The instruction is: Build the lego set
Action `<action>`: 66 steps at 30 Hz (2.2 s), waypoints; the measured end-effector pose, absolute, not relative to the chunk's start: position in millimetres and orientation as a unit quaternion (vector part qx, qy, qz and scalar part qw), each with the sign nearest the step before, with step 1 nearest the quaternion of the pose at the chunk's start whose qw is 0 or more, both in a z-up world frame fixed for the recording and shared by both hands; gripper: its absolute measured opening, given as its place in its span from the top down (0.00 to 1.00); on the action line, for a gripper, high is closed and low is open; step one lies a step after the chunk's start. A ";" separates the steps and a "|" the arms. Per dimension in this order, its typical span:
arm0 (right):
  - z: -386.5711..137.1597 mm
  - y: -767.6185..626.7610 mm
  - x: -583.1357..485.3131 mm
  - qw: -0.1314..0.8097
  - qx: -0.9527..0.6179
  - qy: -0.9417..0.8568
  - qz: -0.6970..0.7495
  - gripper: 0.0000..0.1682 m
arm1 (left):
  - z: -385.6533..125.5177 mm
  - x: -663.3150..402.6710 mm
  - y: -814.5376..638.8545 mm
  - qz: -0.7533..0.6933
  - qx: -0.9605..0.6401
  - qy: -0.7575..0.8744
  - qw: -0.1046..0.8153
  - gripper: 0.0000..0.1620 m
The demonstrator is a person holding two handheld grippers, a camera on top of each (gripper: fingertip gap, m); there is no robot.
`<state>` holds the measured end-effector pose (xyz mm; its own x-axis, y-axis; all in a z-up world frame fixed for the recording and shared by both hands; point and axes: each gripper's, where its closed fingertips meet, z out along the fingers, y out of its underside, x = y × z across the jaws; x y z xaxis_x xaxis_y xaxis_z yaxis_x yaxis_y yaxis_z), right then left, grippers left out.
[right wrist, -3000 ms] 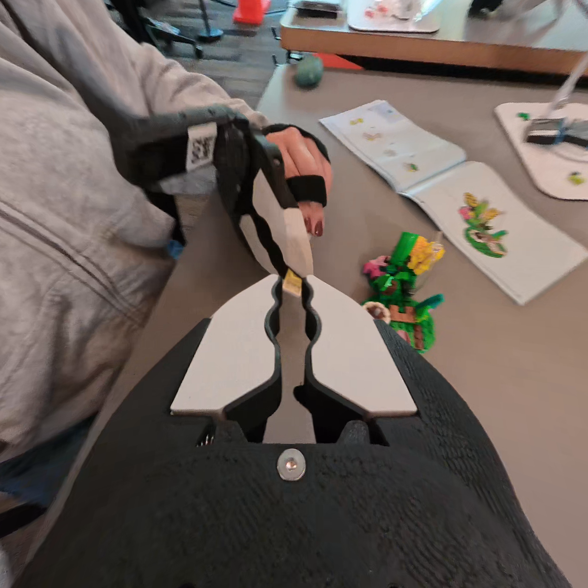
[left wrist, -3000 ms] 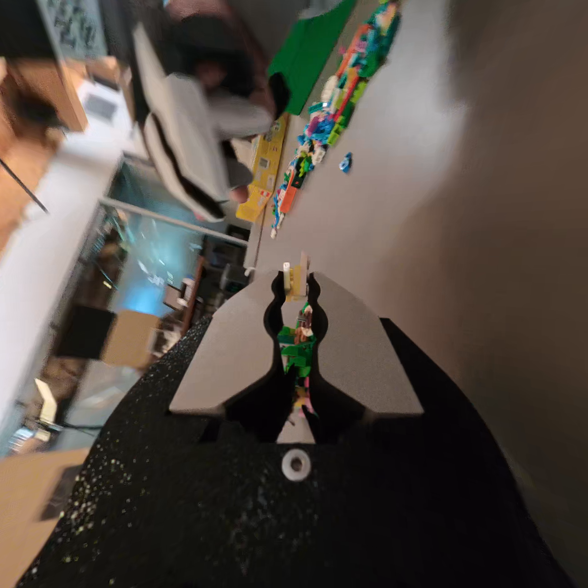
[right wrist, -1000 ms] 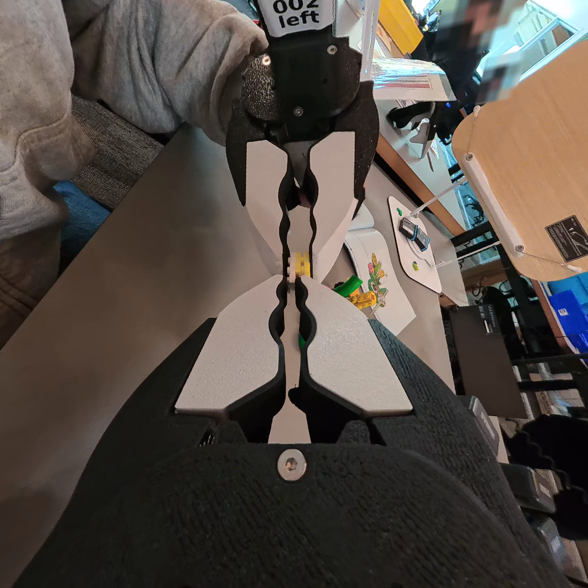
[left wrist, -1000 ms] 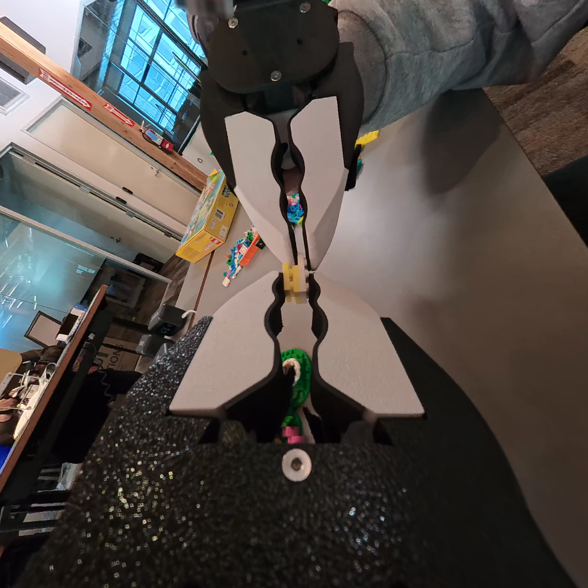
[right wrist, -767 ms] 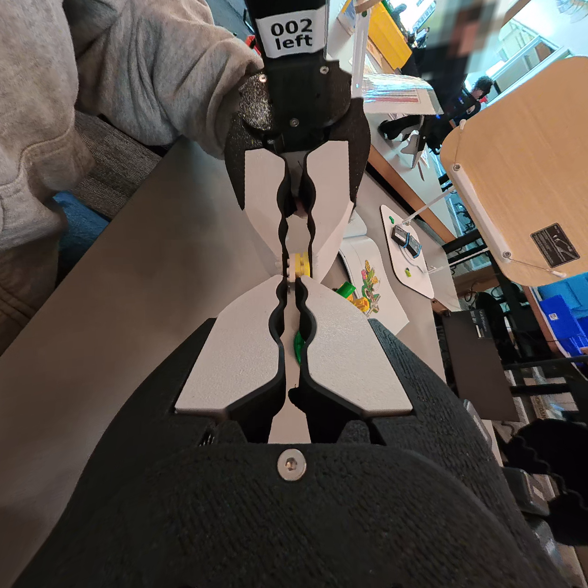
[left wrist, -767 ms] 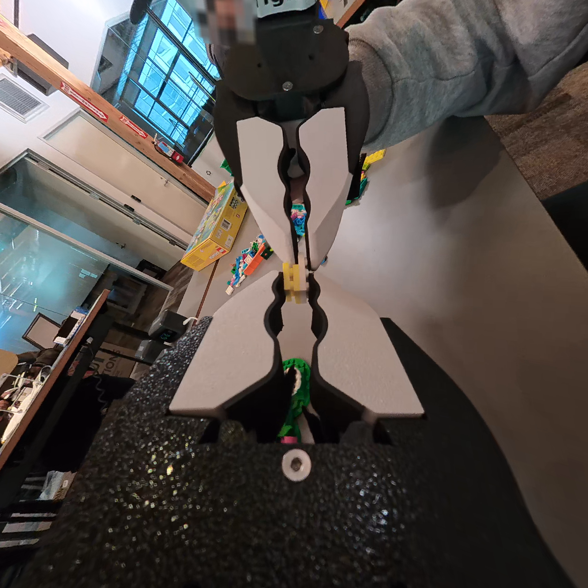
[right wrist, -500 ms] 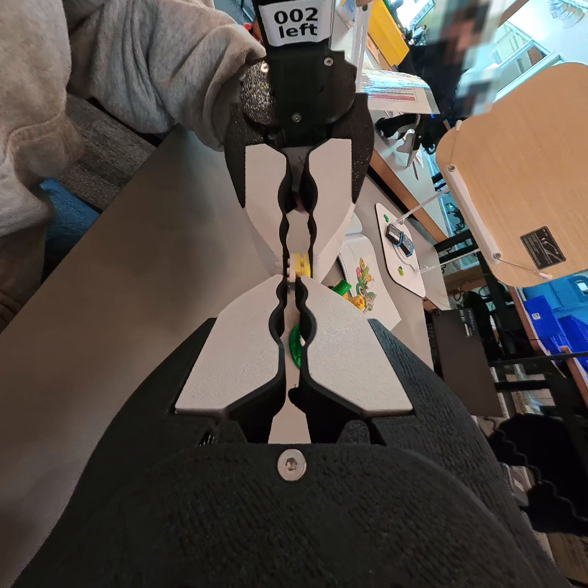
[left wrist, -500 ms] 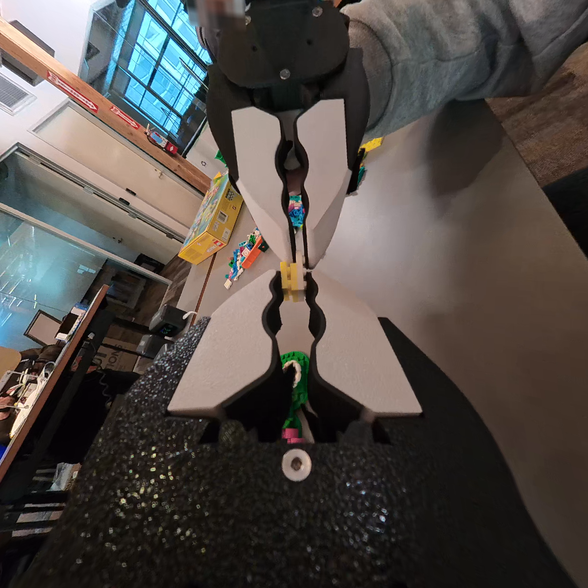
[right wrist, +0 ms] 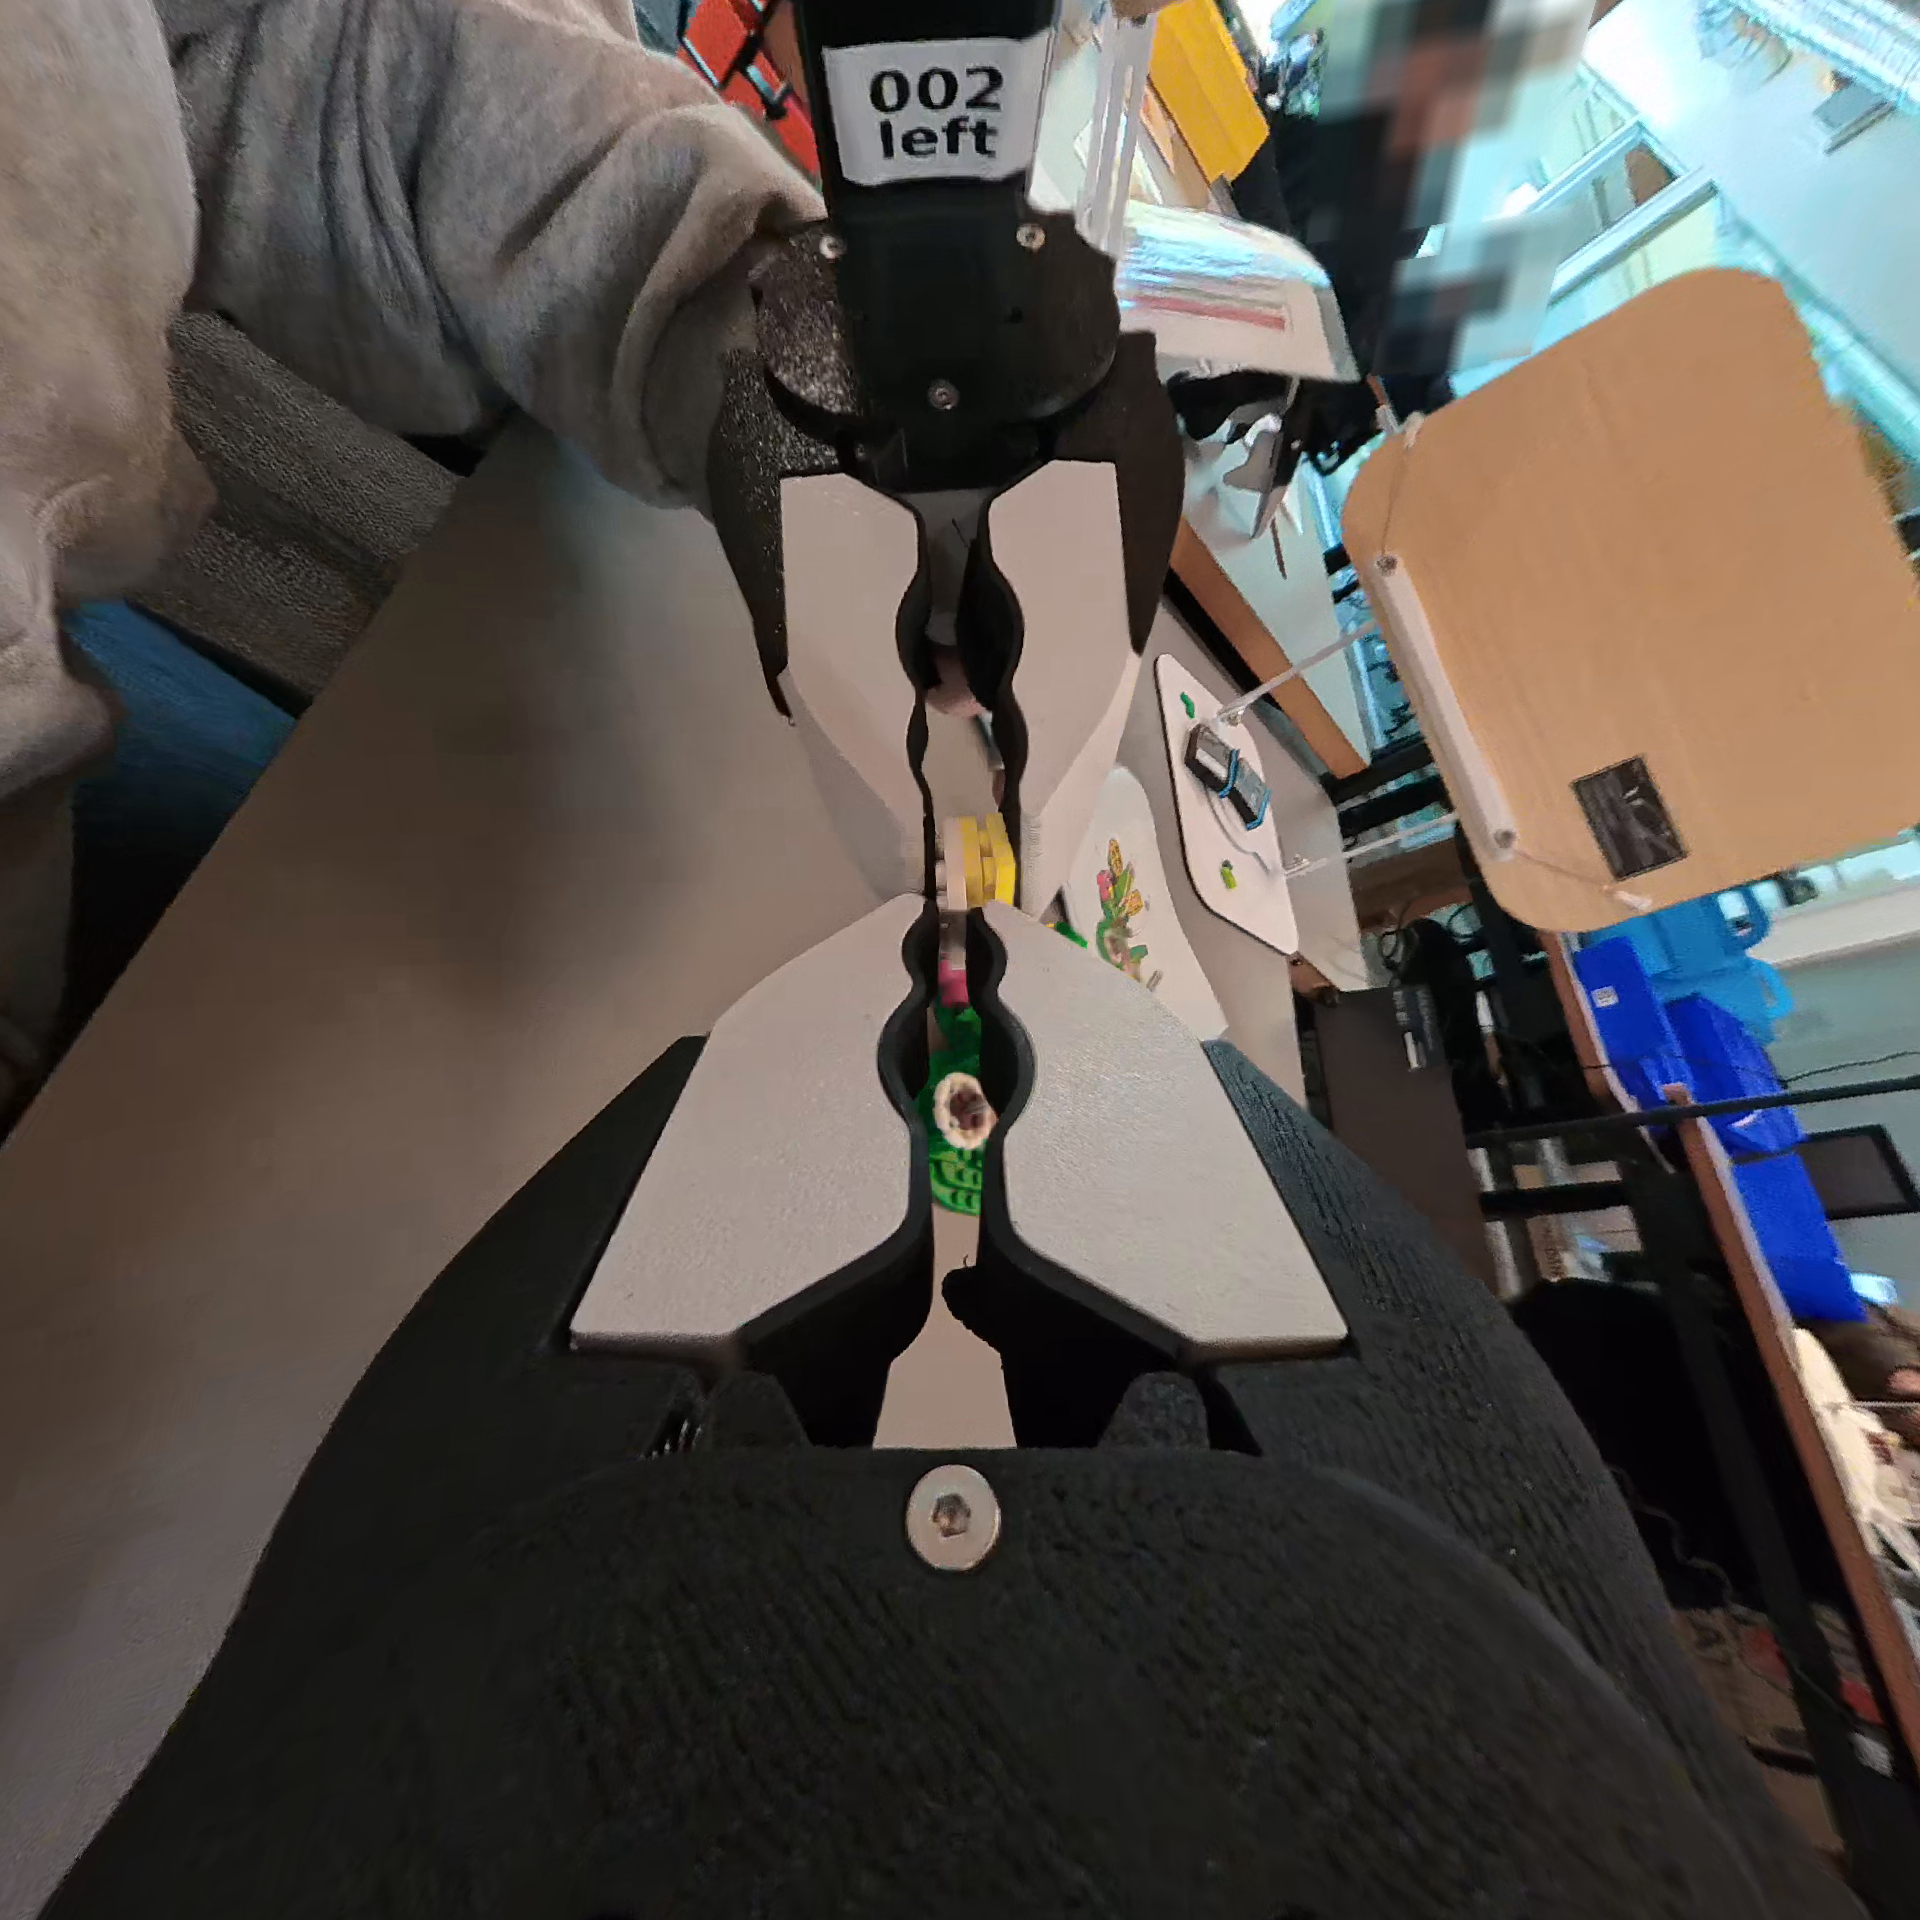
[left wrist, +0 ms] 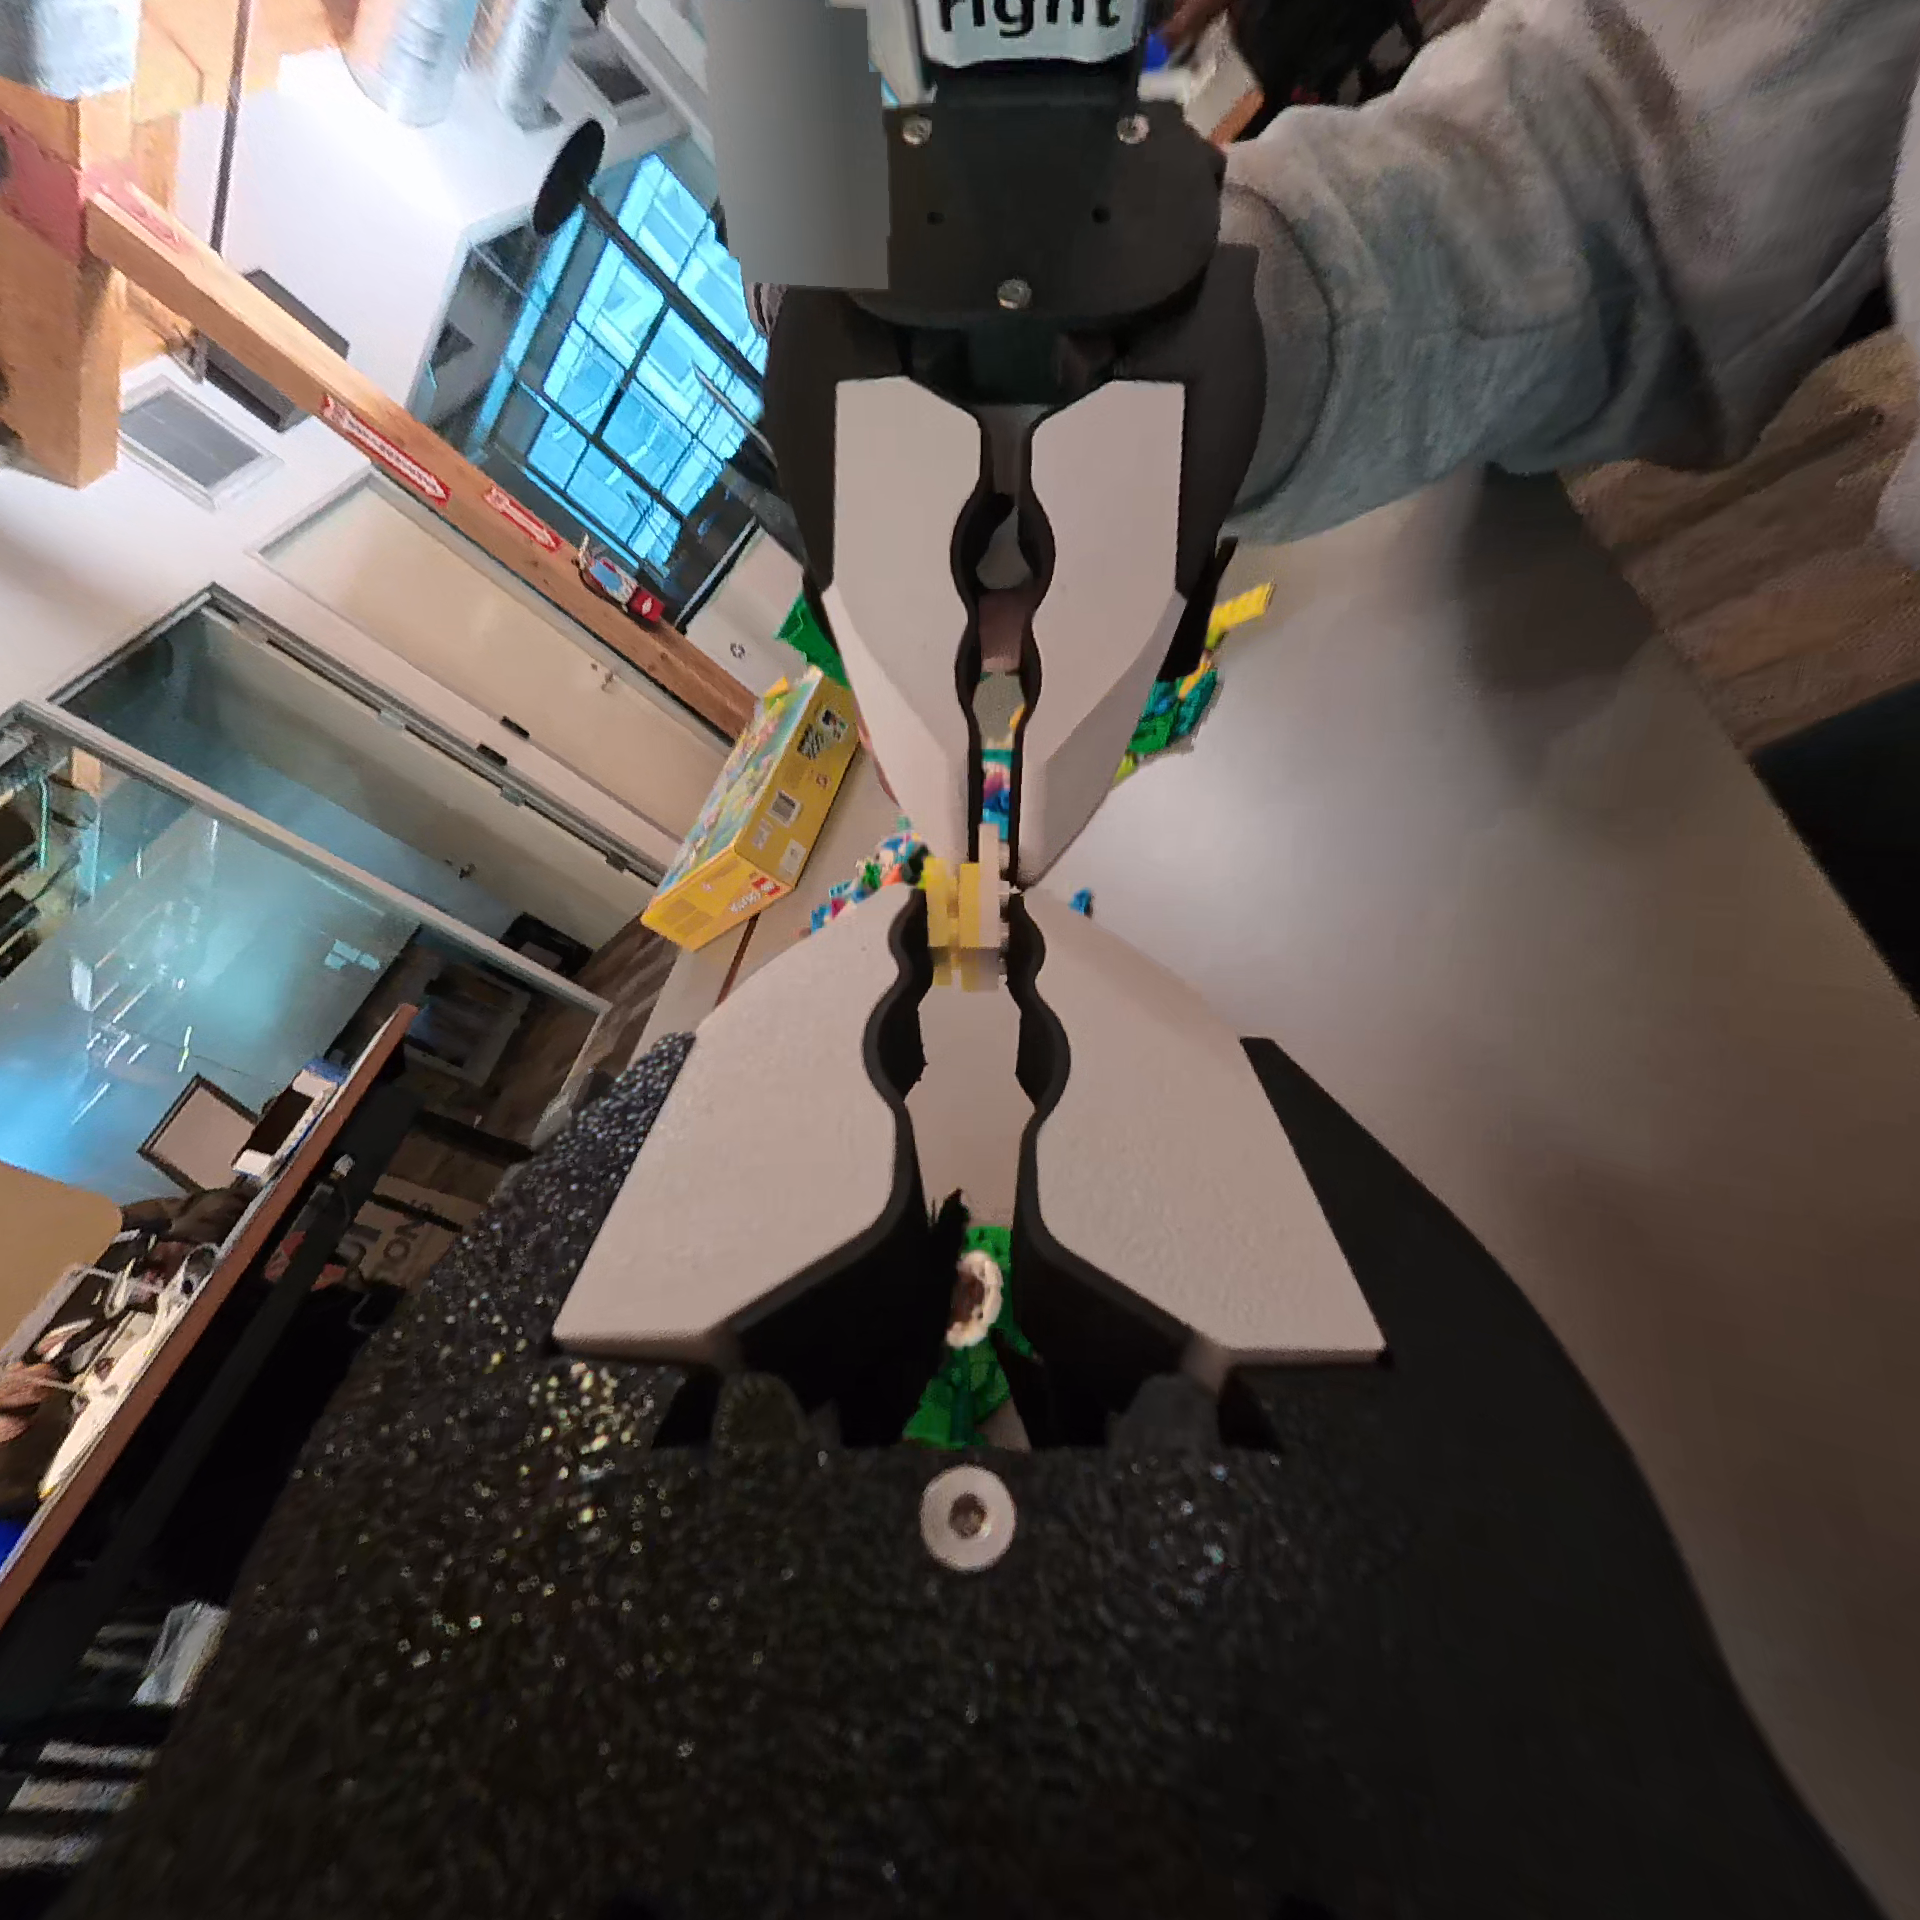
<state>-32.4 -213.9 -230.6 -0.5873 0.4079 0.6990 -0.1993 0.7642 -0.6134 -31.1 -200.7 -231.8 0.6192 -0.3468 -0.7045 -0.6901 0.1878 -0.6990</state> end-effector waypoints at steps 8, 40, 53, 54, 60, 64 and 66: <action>-205.6 -226.4 -18.0 0.482 -0.036 -0.816 0.318 0.98 | -206.1 -17.1 -211.7 0.155 -0.585 0.436 0.666 0.91; -201.2 -230.1 -8.3 0.457 -0.020 -0.829 0.323 0.98 | -206.1 -6.8 -215.3 0.157 -0.609 0.457 0.629 0.92; -217.2 -232.9 -4.7 0.363 -0.058 -0.843 0.393 0.98 | -224.8 -1.4 -219.7 0.123 -0.630 0.493 0.587 0.92; -218.8 -233.9 -3.9 0.351 -0.060 -0.843 0.404 0.98 | -226.7 -0.2 -221.0 0.105 -0.637 0.495 0.582 0.92; -226.9 -238.3 -2.5 0.324 -0.062 -0.843 0.424 0.98 | -237.1 2.9 -226.4 0.012 -0.662 0.488 0.569 0.92; -236.0 -238.8 -2.8 0.320 -0.069 -0.846 0.420 0.98 | -246.3 3.1 -227.5 -0.007 -0.670 0.487 0.560 0.92; -238.0 -239.3 -3.2 0.324 -0.072 -0.845 0.420 0.98 | -248.1 3.2 -227.7 -0.029 -0.670 0.478 0.567 0.92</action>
<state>-3.2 -239.3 -238.0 -0.7797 0.3937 0.4869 -0.1506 0.6368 -0.7562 3.2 -227.7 -248.1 0.5413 -0.6741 -0.5026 -0.6077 0.0995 -0.7879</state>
